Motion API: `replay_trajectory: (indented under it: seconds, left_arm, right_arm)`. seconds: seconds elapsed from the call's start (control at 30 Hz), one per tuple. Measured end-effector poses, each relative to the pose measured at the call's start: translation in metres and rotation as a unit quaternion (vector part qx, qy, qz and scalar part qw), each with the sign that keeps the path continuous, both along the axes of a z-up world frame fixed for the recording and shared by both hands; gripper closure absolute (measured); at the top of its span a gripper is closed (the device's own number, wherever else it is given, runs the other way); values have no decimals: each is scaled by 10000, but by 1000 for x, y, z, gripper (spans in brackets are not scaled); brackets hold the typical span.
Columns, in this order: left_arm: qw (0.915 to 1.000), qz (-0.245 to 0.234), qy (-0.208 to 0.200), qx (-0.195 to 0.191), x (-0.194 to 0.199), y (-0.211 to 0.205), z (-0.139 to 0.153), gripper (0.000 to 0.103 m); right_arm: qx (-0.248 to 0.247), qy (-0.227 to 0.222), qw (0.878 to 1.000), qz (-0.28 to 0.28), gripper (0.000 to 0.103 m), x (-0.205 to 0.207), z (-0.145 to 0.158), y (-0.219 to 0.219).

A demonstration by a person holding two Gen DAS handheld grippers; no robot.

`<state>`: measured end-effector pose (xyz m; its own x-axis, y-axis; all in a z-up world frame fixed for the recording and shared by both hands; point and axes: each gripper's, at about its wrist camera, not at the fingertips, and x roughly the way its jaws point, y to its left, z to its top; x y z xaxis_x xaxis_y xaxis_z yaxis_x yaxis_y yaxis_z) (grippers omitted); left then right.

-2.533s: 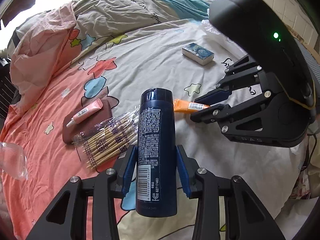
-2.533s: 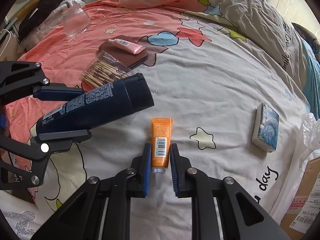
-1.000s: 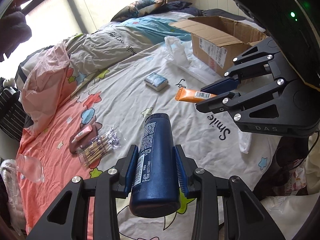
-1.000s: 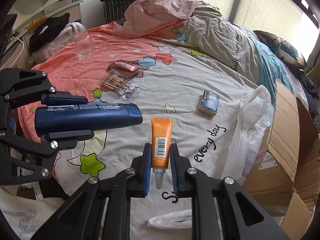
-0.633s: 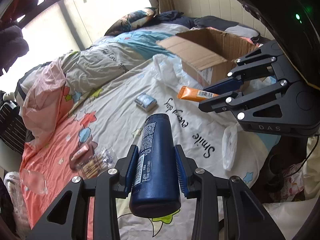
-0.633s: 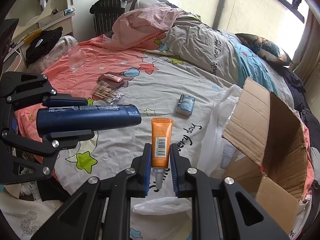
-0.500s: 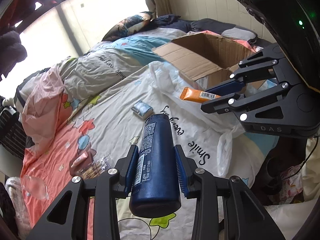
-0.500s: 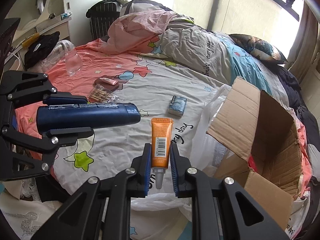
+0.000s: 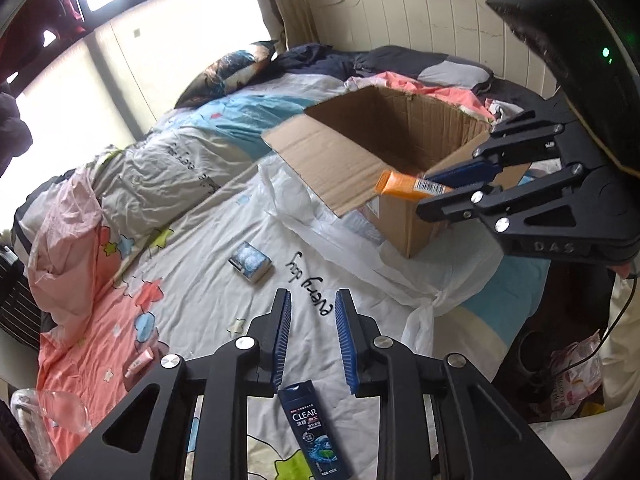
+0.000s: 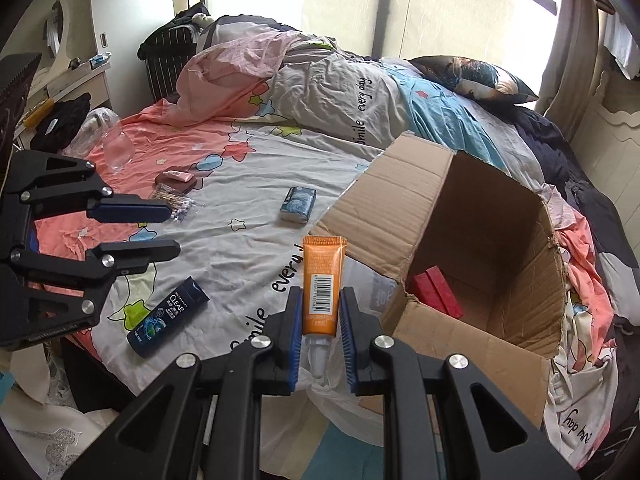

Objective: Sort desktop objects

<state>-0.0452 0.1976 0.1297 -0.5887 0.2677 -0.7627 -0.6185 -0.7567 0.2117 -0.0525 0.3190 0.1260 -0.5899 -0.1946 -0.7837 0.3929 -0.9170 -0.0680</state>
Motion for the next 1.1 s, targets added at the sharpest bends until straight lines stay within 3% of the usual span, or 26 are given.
replay_trajectory:
  seconds: [0.13,0.23,0.37,0.8,1.1]
  left_arm:
    - [9996,106,-198,-140,0,-4,-23,73]
    - [9990,293,-272,-210,1,-14,-38,44]
    - [9973,610,-366,-155,1,-32,-54,15]
    - [9849,1324,-1104,-143,14,-89,-127,15]
    - [9826,1348,-1274,13,16,-95,-152,15]
  right_arm:
    - [11,-80,9999,141,86,2,-14,-8]
    - [45,-158,9994,301,86,4,-24,-19]
    - [34,-254,9987,440,86,3,-36,-29]
    - [83,-647,9949,775,86,6,-83,-56]
    - [89,-927,9912,940,86,16,-117,-73]
